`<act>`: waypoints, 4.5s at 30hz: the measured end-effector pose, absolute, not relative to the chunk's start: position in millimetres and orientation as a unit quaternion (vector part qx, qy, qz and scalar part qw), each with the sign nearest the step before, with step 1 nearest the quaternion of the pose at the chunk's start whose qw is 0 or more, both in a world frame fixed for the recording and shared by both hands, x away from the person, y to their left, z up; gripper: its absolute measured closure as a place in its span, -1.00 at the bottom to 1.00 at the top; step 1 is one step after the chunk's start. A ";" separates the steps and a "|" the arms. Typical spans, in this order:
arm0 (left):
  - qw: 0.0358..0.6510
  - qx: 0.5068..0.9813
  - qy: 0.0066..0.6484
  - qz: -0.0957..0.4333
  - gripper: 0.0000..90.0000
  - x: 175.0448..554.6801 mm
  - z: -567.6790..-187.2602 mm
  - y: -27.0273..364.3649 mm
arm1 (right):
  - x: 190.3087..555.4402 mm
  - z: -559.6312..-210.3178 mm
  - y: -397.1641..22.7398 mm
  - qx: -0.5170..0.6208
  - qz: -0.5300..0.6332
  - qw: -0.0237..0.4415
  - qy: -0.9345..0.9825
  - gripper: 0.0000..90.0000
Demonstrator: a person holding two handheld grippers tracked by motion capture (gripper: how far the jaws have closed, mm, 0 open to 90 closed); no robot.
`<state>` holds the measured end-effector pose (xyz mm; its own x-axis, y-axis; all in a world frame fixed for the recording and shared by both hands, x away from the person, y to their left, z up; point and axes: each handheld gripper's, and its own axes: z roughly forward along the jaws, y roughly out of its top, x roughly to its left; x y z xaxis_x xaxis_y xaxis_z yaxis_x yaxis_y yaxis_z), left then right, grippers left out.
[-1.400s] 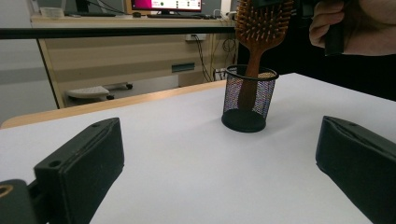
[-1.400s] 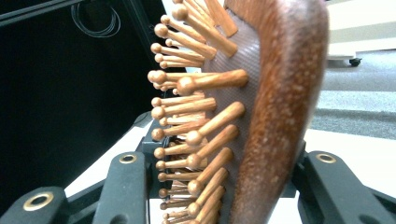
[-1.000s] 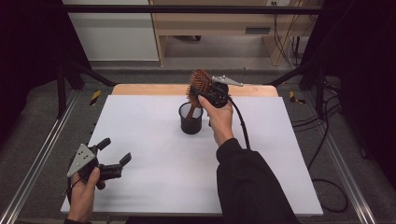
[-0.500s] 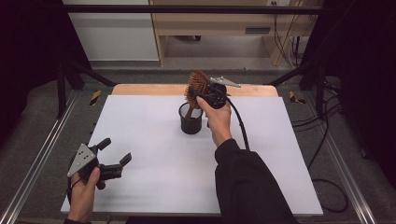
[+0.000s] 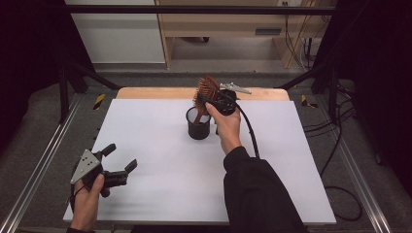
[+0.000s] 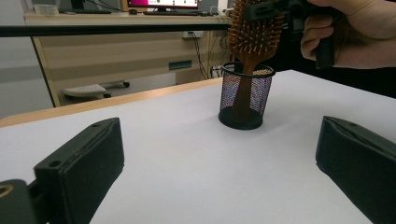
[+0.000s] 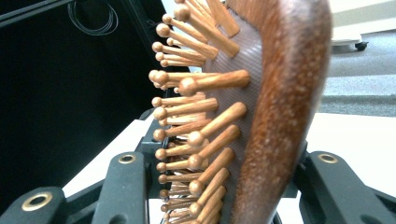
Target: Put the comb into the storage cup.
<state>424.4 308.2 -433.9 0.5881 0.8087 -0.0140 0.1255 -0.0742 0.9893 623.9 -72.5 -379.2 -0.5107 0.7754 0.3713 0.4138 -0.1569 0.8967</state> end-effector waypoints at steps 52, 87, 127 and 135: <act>0.583 0.674 0.348 0.292 -0.97 425.5 -435.0 306.7 | 631.6 -386.5 -88.3 0.489 0.590 0.135 0.628 0.03; 0.581 0.669 0.360 0.292 -0.97 426.6 -435.6 307.2 | 633.7 -389.7 -94.2 0.494 0.587 0.129 0.628 -0.01; 0.578 0.673 0.359 0.290 -0.97 426.9 -436.0 306.5 | 637.7 -393.5 -97.2 0.500 0.589 0.124 0.623 -0.04; 0.577 0.674 0.359 0.290 -0.97 426.9 -436.2 306.1 | 637.1 -393.4 -96.5 0.498 0.587 0.128 0.625 -0.07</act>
